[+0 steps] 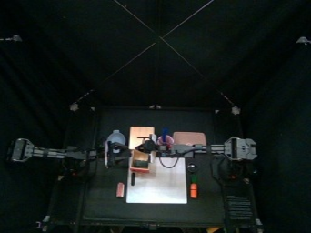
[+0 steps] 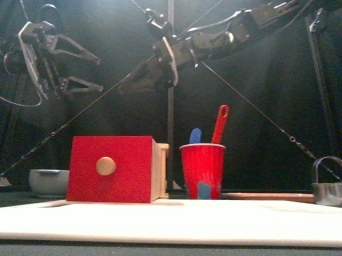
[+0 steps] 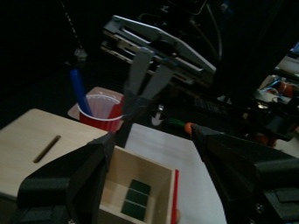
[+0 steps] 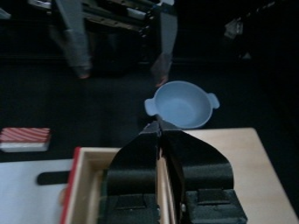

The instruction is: Grab sushi roll inside drawer

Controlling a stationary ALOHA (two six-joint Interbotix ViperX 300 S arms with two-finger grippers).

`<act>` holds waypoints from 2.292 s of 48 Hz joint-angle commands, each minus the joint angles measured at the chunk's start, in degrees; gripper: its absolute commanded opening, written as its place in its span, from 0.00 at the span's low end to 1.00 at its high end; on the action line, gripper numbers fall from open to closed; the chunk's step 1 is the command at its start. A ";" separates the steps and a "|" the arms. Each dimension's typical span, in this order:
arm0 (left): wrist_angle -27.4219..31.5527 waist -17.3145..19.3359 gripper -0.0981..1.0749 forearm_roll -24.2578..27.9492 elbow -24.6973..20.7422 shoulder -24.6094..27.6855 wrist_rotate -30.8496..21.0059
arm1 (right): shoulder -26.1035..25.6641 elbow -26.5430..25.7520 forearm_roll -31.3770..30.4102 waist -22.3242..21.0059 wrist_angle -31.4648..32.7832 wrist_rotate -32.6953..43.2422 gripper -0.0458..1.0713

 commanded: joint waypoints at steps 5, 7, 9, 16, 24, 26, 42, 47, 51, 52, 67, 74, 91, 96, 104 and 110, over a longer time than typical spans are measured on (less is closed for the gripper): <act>-0.44 0.97 0.93 3.25 -0.35 -0.70 0.09 | -7.29 3.52 3.43 2.37 3.69 -0.44 0.05; -0.44 0.97 0.93 3.34 -0.18 -0.70 0.09 | -8.53 5.10 3.25 2.90 3.87 -0.35 0.05; -0.53 0.97 0.94 3.25 -0.18 -0.70 0.09 | -10.11 7.03 2.99 3.60 3.87 -0.18 0.05; -0.44 0.97 0.94 3.34 -0.79 -0.70 0.00 | -14.06 11.78 3.25 5.36 3.52 -0.09 0.05; -0.44 0.97 0.94 3.34 -1.14 -0.70 0.09 | -17.14 16.00 3.16 5.80 1.76 -0.09 0.05; -0.44 0.97 0.94 3.34 -1.23 -0.70 0.09 | -17.67 16.79 3.08 5.80 1.32 -0.09 0.05; -0.44 0.88 0.94 6.77 -1.23 -0.70 0.18 | -20.48 20.48 2.81 5.80 0.18 -0.53 0.05; -0.44 1.32 0.94 8.17 -1.23 -0.70 0.18 | -20.65 21.01 2.81 5.80 -0.70 -0.53 0.05; -0.44 1.41 0.94 8.35 -1.23 -0.79 0.26 | -20.65 21.18 2.90 5.80 -1.14 -0.44 0.05; -0.44 1.41 0.94 8.35 -1.14 -0.70 0.26 | -20.65 21.18 2.90 5.80 -1.14 -0.44 0.05; -0.53 2.99 0.94 10.63 -2.55 -0.79 0.35 | -16.61 18.90 2.90 5.36 -1.58 -0.18 0.06; -0.53 4.04 0.94 12.04 -2.72 -0.70 0.35 | -12.57 14.41 3.25 5.19 1.05 0.09 0.12; -0.44 11.78 0.94 13.62 -0.70 -3.87 0.35 | -0.88 -1.67 5.45 3.34 18.72 0.00 0.62; -0.35 12.92 0.94 14.85 -0.26 -5.01 0.26 | 0.88 -4.04 5.63 2.55 20.30 -0.26 0.72; -0.18 13.62 0.94 15.82 0.09 -5.45 0.26 | 3.87 -7.21 5.63 1.41 23.03 -0.88 0.75; 0.09 13.62 0.94 15.73 0.26 -5.45 0.18 | 5.89 -10.20 5.71 1.14 27.25 -0.88 0.75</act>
